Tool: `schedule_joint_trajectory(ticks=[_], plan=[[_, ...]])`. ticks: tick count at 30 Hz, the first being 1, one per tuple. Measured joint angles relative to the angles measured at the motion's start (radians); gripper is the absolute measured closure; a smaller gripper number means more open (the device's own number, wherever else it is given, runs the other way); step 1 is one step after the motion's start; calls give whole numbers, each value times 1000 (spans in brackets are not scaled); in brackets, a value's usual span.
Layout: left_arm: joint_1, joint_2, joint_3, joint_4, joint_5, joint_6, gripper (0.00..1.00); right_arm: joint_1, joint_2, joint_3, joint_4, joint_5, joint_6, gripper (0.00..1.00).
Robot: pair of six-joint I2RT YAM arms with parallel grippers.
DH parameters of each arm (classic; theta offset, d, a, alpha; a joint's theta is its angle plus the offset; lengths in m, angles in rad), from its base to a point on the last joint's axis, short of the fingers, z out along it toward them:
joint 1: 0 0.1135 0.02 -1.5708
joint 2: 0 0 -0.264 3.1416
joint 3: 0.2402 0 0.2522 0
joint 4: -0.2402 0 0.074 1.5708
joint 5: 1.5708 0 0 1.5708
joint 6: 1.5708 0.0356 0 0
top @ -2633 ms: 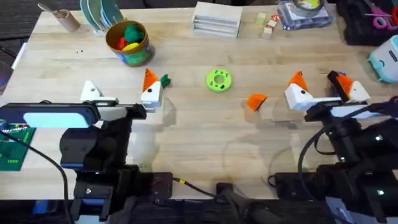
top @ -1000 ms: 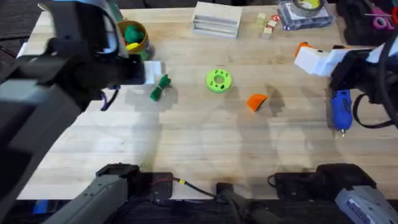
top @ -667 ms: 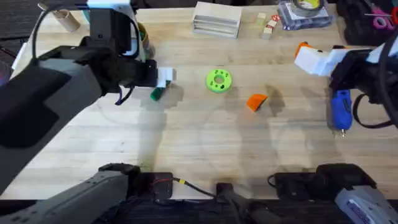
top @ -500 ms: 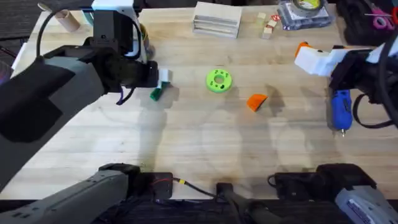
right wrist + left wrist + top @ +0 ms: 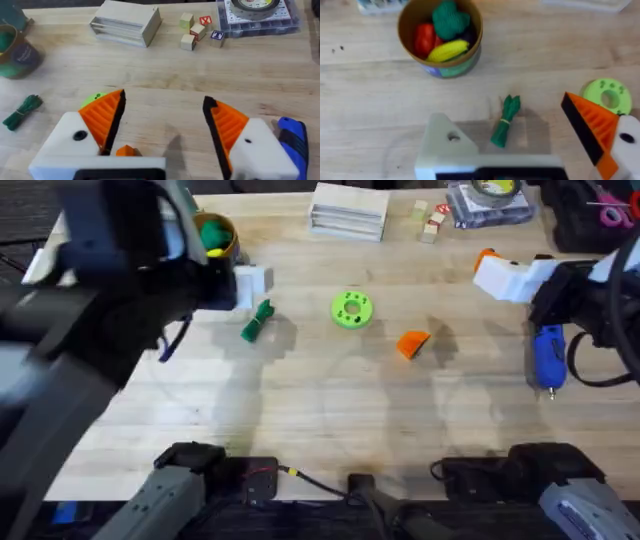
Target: Pick up the gripper from the table and insert it into the empty holder that is missing its gripper. Then pick up a screw, insert it into the mounting hole, and use the screwdriver to tighten it. Finally, clean up the table by picking up the vegetable and placing it into the bucket.
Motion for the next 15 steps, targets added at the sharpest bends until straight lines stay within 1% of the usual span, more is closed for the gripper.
schedule_joint_trajectory(ticks=[4, 5, 6, 8, 9, 10, 11, 12, 13, 14, 15], plan=[[0, -143, 0, 0, 0, 0, 10, 0, 0, 0, 0, 0, 0, 10], [0, -181, 0, 0, 1, -2, 55, 0, 0, 0, 0, 0, 0, 10], [0, -217, 0, 0, 0, -2, 186, 0, 0, 0, 0, 0, 0, 10], [0, -288, 1, 0, -2, 0, 510, 0, 0, 0, 0, 0, 0, 10], [0, -315, 1, 0, -3, 0, 645, 0, 0, 0, 0, 0, 0, 10], [0, -349, 2, 0, -4, -1, 814, 0, 0, 0, 0, 0, 0, 10], [0, -380, 3, 0, -6, 3, 952, 0, 0, 0, 0, 0, 0, 10], [0, -406, 4, 0, -8, 6, 924, 0, 0, 0, 0, 0, 0, 10], [0, -432, 6, 0, -9, 4, 751, 0, 0, 0, 0, 0, 0, 10], [0, -485, 9, 0, -10, 4, 311, 0, 0, 0, 0, 0, 0, 10], [0, -499, 10, 0, -10, 4, 144, 0, 0, 0, 0, 0, 0, 10]])
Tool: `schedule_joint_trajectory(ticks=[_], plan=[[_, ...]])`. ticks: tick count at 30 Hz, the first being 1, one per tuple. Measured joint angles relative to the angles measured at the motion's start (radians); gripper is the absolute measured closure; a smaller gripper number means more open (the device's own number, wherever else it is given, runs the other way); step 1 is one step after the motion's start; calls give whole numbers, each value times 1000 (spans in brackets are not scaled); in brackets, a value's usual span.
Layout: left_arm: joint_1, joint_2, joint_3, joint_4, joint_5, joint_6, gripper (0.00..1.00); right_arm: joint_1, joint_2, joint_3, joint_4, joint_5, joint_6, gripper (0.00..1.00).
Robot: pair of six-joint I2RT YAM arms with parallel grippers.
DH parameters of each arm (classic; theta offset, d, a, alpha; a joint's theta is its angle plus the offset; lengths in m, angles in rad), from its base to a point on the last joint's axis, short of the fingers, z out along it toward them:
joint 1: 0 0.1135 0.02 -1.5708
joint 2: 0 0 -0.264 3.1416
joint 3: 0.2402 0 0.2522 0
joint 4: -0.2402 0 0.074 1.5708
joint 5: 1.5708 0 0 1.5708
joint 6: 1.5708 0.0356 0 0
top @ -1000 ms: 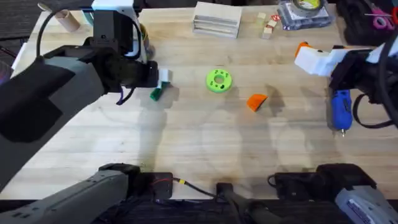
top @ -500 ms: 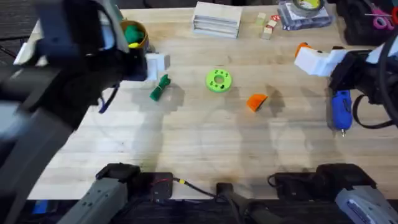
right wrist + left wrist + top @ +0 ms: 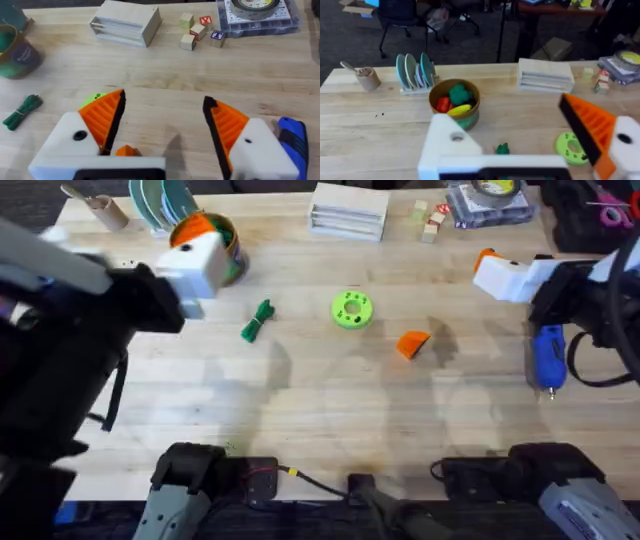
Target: Pick up the gripper from the table and insert it into the empty holder that is missing its gripper. Then pick up a screw, insert it into the mounting hole, and use the screwdriver to tighten it. Finally, clean up the table by picking up the vegetable and placing it into the bucket.
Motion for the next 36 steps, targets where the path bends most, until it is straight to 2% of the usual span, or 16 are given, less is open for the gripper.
schedule_joint_trajectory(ticks=[1, 3, 25, 30, 36], plan=[[0, -11, 0, 0, 0, -4, 43, 0, 0, 0, 0, 0, 0, 10], [0, -24, 0, 0, 0, -3, 11, 0, 0, 0, 0, 0, 0, 10], [0, -25, 1, -4, 6, -10, 8, 0, 0, 0, 0, 0, 0, 10], [-8, -25, -18, 65, 8, -24, 8, 0, 0, 0, 0, 0, 0, 10], [-10, -43, -128, 182, 22, -24, 7, 0, 0, 0, 0, 0, 0, 10]])
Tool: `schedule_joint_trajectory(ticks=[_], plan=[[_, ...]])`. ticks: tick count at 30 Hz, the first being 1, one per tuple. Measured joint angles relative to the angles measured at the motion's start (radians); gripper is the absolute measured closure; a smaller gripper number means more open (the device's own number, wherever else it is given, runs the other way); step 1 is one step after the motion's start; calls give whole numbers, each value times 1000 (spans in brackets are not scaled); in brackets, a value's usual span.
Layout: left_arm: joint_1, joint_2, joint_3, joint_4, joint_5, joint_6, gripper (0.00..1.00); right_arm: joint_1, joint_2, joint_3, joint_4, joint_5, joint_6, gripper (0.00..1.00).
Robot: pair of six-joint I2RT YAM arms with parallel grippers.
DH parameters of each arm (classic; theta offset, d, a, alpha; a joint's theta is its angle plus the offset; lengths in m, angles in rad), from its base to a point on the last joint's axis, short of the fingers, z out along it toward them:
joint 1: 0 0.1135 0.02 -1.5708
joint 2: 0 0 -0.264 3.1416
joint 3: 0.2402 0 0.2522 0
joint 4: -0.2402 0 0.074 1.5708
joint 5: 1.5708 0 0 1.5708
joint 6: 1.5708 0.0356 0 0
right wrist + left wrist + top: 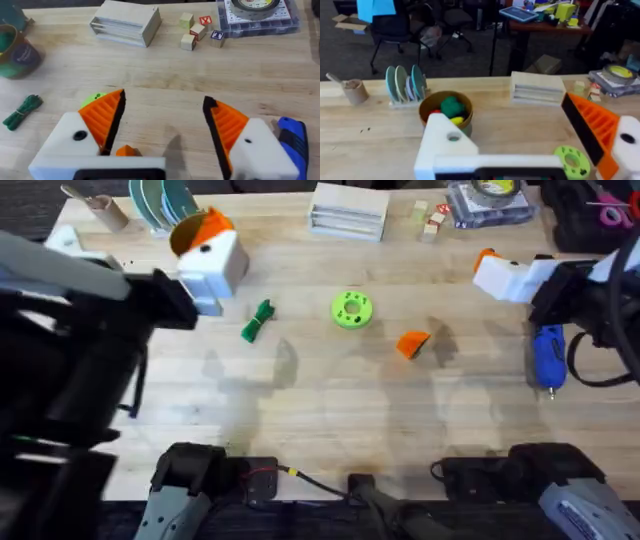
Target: Pick up the gripper from the table and insert it into the empty holder that is missing its gripper. Then pick up a screw, insert it into the mounting hole, and use the screwdriver to tighten it. Finally, clean up the table by picking up the vegetable and placing it into the bucket.
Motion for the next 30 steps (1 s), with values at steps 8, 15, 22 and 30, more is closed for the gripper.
schedule_joint_trajectory(ticks=[8, 15, 22, 30], plan=[[-18, -198, -220, 200, 23, -7, 8, 0, 0, 0, 0, 0, 0, 10], [-20, -326, -388, 279, 44, -7, 8, 0, 0, 0, 0, 0, 0, 10], [-21, -405, -534, 424, 76, -7, 8, 0, 0, 0, 0, 0, 0, 10], [-47, -407, -661, 598, 92, -8, 8, 0, 0, 0, 0, 0, 0, 10]])
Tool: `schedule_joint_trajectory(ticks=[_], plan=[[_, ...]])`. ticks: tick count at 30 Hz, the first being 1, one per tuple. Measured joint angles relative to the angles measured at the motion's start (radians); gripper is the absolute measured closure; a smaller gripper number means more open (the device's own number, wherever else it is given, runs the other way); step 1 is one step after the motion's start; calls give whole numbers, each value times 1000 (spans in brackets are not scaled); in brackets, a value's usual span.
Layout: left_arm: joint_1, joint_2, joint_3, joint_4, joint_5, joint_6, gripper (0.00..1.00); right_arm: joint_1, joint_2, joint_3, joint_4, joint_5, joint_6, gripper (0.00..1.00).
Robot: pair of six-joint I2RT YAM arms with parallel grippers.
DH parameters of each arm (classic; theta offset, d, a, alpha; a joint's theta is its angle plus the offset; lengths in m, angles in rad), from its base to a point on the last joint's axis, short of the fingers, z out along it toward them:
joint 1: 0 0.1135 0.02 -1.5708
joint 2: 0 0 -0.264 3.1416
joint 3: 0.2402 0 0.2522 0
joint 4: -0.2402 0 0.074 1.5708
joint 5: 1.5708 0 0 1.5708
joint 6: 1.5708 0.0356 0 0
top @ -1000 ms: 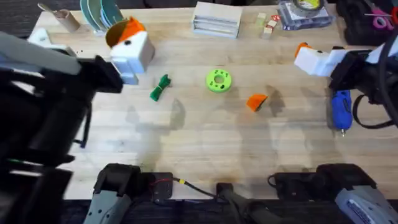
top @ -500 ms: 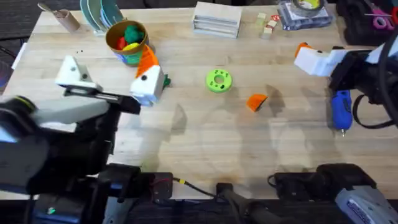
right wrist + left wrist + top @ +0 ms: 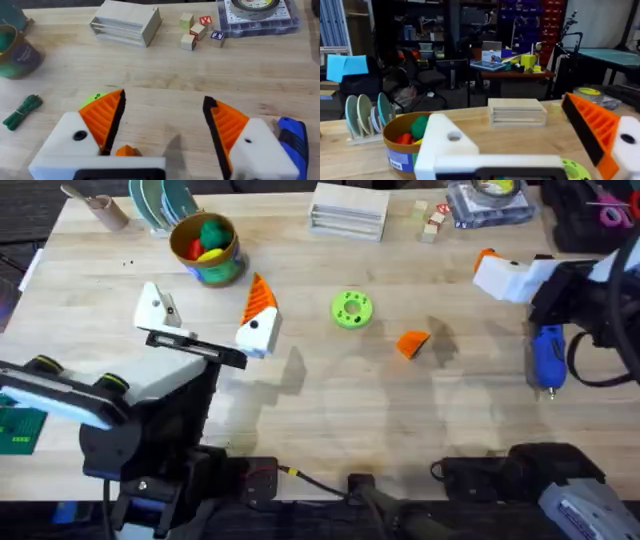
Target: Pick up the gripper from the table and insert it into the empty holder that is missing its gripper. Then pick up a screw, insert it into the mounting hole, and use the screwdriver to tighten it. Finally, clean up the table by picking up the vegetable and placing it into the bucket.
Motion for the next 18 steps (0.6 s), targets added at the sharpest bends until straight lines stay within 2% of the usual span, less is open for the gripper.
schedule_joint_trajectory(ticks=[3, 7, 8, 9, 14, 18], plan=[[-2, 0, 0, -10, 0, 0, 8, 0, 0, 0, 0, 0, 0, 10], [-2, 0, 0, -86, 0, 0, 8, 0, 0, 0, 0, 0, 0, 9], [-2, 0, 0, -110, 0, 0, 8, 0, 0, 0, 0, 0, 0, 9], [-2, 0, 0, -186, 0, 0, 8, 0, 0, 0, 0, 0, 0, 10], [-2, 0, 0, -311, 0, 0, 8, 0, 0, 0, 0, 0, 0, 10], [-2, 0, 0, -318, 0, 0, 8, 0, 0, 0, 0, 0, 0, 10]])
